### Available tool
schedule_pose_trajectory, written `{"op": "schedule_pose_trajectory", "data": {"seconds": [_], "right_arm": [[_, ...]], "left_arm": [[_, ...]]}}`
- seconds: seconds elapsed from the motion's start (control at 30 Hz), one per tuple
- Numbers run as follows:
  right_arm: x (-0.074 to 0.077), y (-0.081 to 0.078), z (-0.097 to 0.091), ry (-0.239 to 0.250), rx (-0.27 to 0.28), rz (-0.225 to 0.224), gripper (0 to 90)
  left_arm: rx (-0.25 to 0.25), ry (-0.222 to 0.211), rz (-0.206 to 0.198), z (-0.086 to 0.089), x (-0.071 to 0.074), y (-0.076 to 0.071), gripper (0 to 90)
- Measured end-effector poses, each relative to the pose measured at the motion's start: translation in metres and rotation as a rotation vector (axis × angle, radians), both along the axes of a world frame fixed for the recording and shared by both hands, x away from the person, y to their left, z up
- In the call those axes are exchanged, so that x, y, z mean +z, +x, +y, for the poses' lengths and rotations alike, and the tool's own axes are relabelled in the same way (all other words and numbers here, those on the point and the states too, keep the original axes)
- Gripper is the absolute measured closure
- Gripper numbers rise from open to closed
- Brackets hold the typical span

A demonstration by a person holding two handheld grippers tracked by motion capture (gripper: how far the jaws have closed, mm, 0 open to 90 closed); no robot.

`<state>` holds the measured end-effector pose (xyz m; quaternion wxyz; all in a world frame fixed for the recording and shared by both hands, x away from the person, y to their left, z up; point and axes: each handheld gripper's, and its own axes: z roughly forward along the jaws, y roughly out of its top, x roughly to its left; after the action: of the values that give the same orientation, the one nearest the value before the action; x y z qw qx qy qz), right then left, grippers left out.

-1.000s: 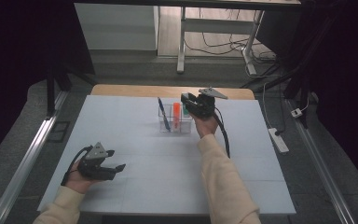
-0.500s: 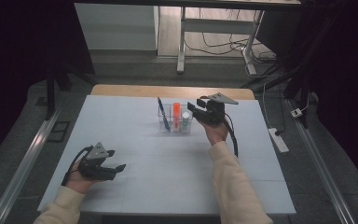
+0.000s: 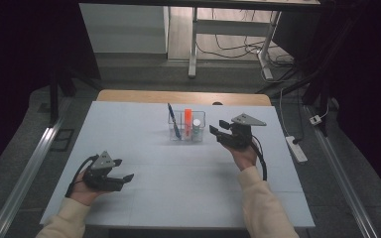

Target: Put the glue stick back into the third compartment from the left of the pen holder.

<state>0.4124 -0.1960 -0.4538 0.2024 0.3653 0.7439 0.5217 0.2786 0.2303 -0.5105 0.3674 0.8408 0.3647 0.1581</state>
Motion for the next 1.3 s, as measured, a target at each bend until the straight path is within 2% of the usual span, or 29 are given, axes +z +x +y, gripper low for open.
{"op": "schedule_pose_trajectory", "data": {"seconds": [0.37, 0.67, 0.97, 1.3], "right_arm": [[-0.014, -0.040, -0.040, -0.057, 0.011, 0.026, 48.5], [-0.027, -0.065, -0.063, -0.099, 0.030, 0.042, 47.5], [-0.035, -0.083, -0.080, -0.126, 0.050, 0.037, 45.6], [-0.039, -0.086, -0.087, -0.142, 0.059, 0.040, 45.3]], "left_arm": [[0.001, -0.005, 0.001, -0.001, 0.001, 0.000, 27.0], [0.005, -0.008, -0.001, -0.001, 0.001, 0.000, 27.0], [0.008, -0.011, -0.006, 0.000, 0.002, 0.000, 27.0], [0.014, -0.018, -0.016, 0.002, 0.004, -0.001, 27.0]]}}
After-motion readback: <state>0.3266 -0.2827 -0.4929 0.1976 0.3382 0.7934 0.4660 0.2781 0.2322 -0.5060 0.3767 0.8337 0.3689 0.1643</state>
